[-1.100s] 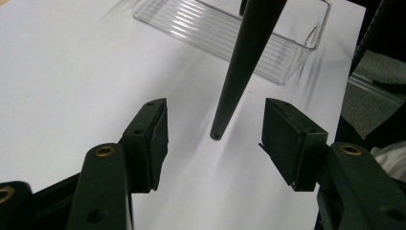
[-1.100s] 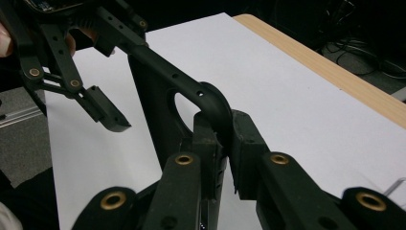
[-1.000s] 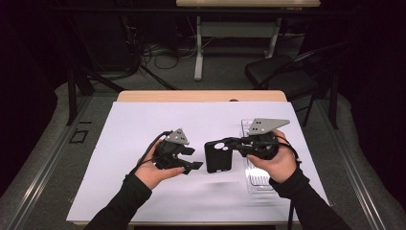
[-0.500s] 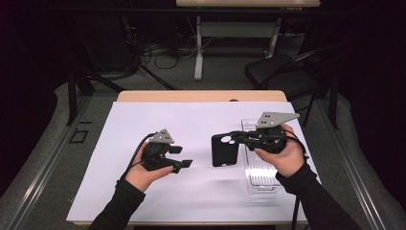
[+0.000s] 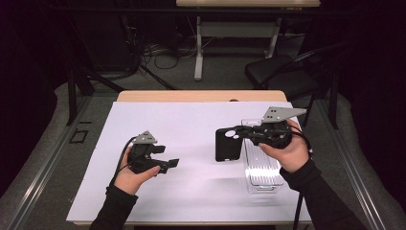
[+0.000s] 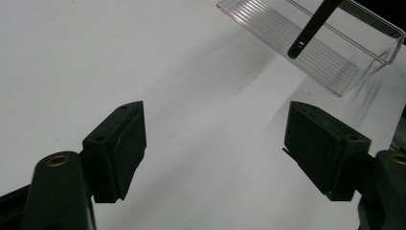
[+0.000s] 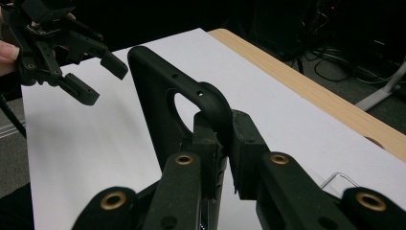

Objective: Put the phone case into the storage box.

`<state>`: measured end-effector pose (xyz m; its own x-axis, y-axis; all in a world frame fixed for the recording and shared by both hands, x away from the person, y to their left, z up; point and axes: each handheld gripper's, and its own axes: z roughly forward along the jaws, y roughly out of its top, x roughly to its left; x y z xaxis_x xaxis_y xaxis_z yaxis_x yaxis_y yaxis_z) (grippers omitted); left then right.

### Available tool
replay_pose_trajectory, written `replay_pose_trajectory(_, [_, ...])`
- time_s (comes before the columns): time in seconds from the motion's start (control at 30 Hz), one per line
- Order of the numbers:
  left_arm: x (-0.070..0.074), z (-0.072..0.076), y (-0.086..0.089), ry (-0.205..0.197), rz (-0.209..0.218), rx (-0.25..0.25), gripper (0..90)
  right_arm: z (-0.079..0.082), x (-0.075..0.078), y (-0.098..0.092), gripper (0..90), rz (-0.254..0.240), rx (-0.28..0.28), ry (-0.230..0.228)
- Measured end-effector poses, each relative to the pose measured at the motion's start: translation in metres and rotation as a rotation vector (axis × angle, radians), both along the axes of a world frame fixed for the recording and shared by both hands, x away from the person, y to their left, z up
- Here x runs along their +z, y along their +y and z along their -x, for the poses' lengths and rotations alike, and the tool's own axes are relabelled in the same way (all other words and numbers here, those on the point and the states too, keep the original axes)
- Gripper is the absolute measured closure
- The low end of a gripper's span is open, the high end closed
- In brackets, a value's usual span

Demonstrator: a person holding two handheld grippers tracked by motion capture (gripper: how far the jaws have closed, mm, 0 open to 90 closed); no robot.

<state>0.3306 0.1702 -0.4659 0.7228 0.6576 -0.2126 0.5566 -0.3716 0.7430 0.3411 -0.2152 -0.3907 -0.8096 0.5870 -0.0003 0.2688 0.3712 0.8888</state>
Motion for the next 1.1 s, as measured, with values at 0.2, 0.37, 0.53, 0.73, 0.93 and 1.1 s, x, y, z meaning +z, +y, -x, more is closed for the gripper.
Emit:
replay_pose_trajectory(0.2, [-0.003,0.000,0.007,0.016,-0.002,0.031,19.3,-0.001,0.001,-0.002,83.0,0.001,-0.007,-0.005])
replay_pose_trajectory(0.37, [-0.007,0.001,0.010,0.018,-0.016,0.016,15.7,-0.002,0.003,-0.005,83.0,-0.002,-0.010,-0.011])
replay_pose_trajectory(0.53, [-0.010,0.002,0.012,0.027,-0.006,0.024,15.3,-0.003,0.004,-0.009,83.0,-0.006,-0.015,-0.020])
replay_pose_trajectory(0.73, [-0.011,0.003,0.013,0.025,-0.013,0.028,13.6,-0.003,0.007,-0.017,83.0,-0.002,-0.026,-0.029])
replay_pose_trajectory(0.93, [-0.011,0.004,0.013,0.021,-0.015,0.033,13.5,-0.003,0.011,-0.028,83.0,-0.003,-0.044,-0.039])
replay_pose_trajectory(1.1, [-0.011,0.005,0.014,0.016,-0.023,0.029,13.5,-0.003,0.013,-0.040,83.0,0.006,-0.066,-0.050])
